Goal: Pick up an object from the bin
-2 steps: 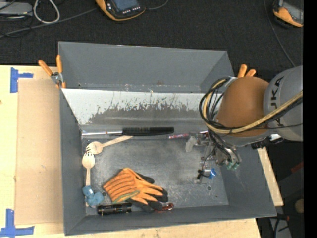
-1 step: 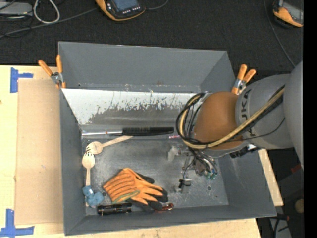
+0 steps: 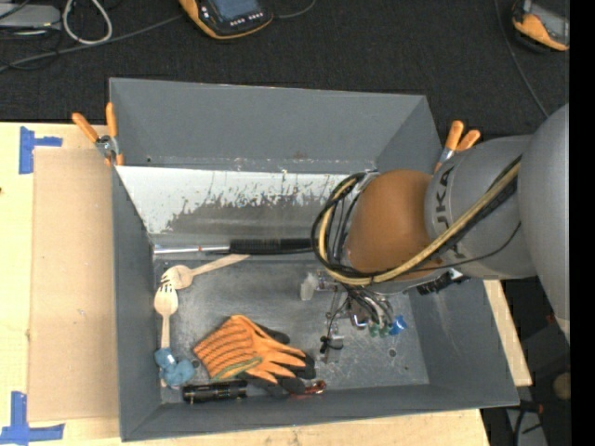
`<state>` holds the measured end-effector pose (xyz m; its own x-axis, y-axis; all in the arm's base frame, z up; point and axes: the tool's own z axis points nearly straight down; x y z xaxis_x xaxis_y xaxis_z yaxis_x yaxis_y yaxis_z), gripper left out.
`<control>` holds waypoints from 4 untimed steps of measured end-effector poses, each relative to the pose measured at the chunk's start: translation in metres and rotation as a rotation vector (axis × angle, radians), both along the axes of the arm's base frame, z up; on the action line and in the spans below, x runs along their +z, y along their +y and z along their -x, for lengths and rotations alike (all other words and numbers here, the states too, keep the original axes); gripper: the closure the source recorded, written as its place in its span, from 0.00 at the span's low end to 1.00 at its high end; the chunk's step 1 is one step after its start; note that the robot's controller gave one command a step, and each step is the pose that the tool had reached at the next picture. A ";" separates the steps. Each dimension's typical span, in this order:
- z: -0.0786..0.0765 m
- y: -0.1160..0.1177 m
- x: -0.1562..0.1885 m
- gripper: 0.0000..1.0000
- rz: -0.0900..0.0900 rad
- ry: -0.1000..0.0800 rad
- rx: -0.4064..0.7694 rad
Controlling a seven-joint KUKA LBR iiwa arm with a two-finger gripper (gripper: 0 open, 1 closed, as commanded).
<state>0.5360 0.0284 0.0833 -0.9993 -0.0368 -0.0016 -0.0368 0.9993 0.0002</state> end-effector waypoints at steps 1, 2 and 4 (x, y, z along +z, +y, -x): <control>0.008 0.037 -0.014 0.00 0.001 0.005 0.078; 0.019 0.092 -0.014 0.00 -0.003 -0.006 0.176; 0.035 0.085 0.038 0.00 0.000 0.003 0.295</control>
Offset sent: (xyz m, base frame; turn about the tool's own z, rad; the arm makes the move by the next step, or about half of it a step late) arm -0.0186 0.0879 -0.0133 -0.1682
